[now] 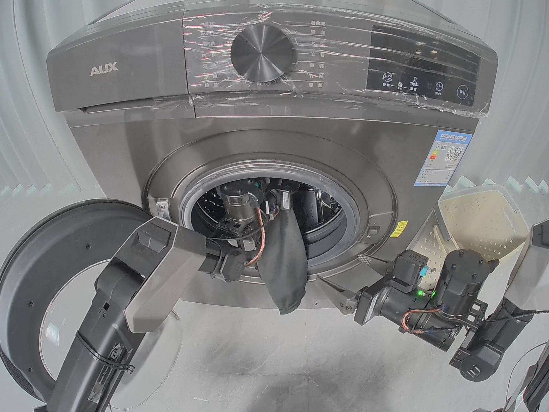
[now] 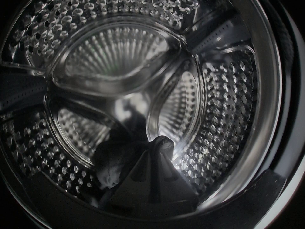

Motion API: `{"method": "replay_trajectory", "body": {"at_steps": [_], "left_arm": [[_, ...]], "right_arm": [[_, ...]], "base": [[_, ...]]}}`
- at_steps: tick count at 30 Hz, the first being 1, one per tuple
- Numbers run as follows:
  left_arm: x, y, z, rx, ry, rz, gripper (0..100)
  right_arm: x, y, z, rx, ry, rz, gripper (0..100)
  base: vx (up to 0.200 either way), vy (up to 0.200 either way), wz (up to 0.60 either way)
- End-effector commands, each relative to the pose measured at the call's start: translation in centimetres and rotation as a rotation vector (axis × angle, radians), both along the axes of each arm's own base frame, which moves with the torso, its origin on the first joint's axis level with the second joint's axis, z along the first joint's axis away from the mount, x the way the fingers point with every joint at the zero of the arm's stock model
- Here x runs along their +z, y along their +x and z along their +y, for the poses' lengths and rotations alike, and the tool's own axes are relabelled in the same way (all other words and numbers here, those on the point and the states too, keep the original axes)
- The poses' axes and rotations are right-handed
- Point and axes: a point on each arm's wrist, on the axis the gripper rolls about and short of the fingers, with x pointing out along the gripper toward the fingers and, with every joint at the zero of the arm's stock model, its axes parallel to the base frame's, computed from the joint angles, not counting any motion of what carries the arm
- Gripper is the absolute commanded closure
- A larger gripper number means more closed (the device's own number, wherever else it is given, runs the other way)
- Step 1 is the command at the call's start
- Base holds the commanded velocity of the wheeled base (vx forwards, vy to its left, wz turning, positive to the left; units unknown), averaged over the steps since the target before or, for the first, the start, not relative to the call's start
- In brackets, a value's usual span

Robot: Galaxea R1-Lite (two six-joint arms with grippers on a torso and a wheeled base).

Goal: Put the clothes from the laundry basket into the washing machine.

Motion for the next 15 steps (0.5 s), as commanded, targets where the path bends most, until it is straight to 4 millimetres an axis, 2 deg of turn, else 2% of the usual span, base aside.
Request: {"method": "replay_trajectory", "body": {"at_steps": [1, 7, 8, 10, 13, 14, 15], "left_arm": [[0.0, 1.4, 0.6, 0.042, -0.02, -0.015, 100], [0.0, 1.3, 0.5, 0.038, -0.024, -0.015, 100], [0.2, 1.2, 0.2, 0.033, -0.029, -0.018, 0], [0.3, 1.0, 0.1, 0.029, -0.034, -0.015, 0], [0.0, -0.9, 0.4, 0.009, 0.015, 0.086, 0], [0.0, -0.9, 0.4, 0.009, 0.015, 0.086, 0], [-0.6, -2.1, 0.7, -0.007, 0.054, 0.151, 0]], "right_arm": [[0.1, 0.0, 0.0, -0.001, 0.002, -0.003, 0], [0.0, 0.0, 0.0, -0.001, 0.001, -0.002, 0], [0.0, 0.0, 0.0, -0.001, 0.0, 0.0, 0], [0.0, 0.0, 0.0, -0.001, 0.0, 0.0, 0], [-0.1, 0.0, 0.0, -0.001, -0.002, 0.002, 0], [-0.1, 0.0, 0.0, -0.001, -0.002, 0.002, 0], [0.0, 0.0, 0.0, -0.001, -0.001, 0.001, 0]], "base": [[0.0, 0.0, 0.0], [0.0, 0.0, 0.0], [0.0, 0.0, 0.0], [0.0, 0.0, 0.0], [0.0, 0.0, 0.0], [0.0, 0.0, 0.0], [0.0, 0.0, 0.0]]}}
